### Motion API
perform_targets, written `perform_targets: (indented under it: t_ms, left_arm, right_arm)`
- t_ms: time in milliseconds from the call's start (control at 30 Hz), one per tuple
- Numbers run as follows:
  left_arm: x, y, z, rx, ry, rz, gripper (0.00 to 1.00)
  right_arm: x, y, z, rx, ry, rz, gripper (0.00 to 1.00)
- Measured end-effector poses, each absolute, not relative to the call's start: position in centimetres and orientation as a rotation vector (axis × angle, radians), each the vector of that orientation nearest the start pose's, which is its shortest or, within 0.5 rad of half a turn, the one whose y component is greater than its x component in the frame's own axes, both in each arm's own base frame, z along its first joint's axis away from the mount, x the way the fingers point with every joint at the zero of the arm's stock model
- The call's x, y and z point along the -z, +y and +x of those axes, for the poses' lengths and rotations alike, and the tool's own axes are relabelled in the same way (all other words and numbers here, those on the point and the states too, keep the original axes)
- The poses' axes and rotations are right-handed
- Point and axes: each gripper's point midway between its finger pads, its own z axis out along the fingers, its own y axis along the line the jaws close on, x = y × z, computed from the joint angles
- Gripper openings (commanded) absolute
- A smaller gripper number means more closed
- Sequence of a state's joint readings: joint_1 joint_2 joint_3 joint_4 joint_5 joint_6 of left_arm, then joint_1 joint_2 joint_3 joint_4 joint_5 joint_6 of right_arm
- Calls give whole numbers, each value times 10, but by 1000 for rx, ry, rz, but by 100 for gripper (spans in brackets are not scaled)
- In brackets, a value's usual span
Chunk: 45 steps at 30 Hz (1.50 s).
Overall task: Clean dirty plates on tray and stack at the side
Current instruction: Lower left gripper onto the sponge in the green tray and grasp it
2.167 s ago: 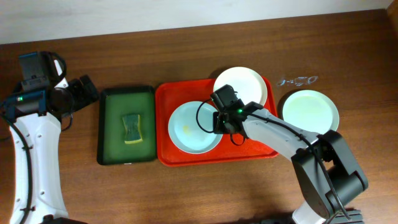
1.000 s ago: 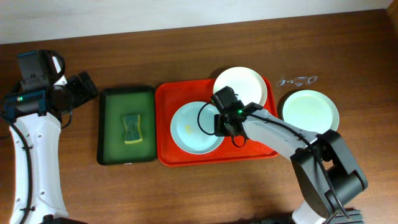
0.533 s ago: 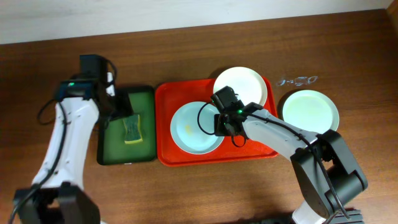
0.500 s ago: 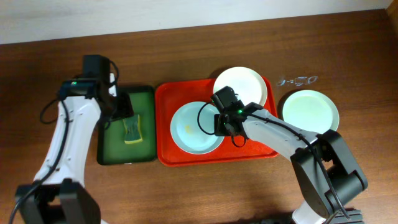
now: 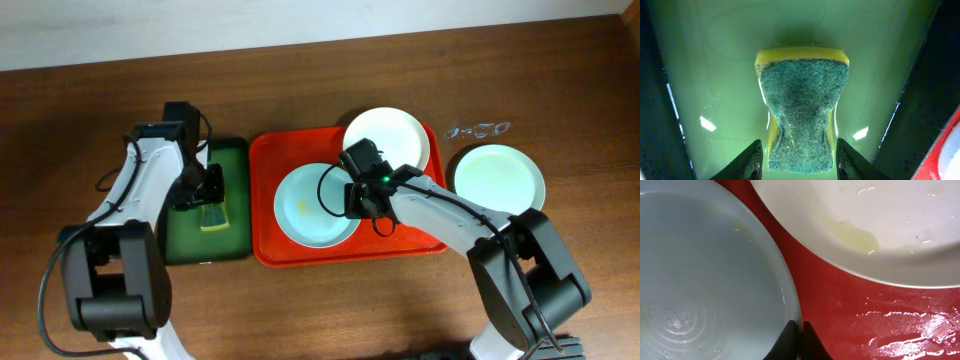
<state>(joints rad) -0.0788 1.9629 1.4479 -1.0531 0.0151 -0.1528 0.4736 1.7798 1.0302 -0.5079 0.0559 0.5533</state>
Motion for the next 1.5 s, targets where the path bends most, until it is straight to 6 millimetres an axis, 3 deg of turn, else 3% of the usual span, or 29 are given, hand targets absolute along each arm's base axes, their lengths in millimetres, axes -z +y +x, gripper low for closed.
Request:
perform_targets:
  t_ms: [167,400,500,567,733,1033,1167,1433,1500]
  left_arm:
    - [-40,-41,370,34,3116,-39,49]
    - [-25,-43,368,12,3101,-13,47]
    - [-16,-41,364,2,3103,-13,38]
    - [-15,-40,365,-9,3096,-12,38]
    - [-15,-39,364,-16,3103,-13,50]
    - [-20,-40,367,-16,3100,-21,50]
    - [-20,-37,367,-36,3097,-42,56]
    - [-21,-26,368,-135,3085,-109,48]
    - [-21,-27,367,-126,3089,-110,42]
  right_arm:
    - [-15,161,334,-151,2835,125,5]
    - [-15,161,334,-151,2835,125,5]
    - [-15,161,334,-151,2835,126,5]
    - [-15,161,334,-151,2835,126,5]
    - [-15,161,334,-151,2835,125,5]
    - [-15,161,334,-151,2835,126,5]
    - [-15,161,334,-151,2835,126,5]
    - [-15,161,334,-151,2835,125,5]
    - [-15,161,334,-151,2835,125,5]
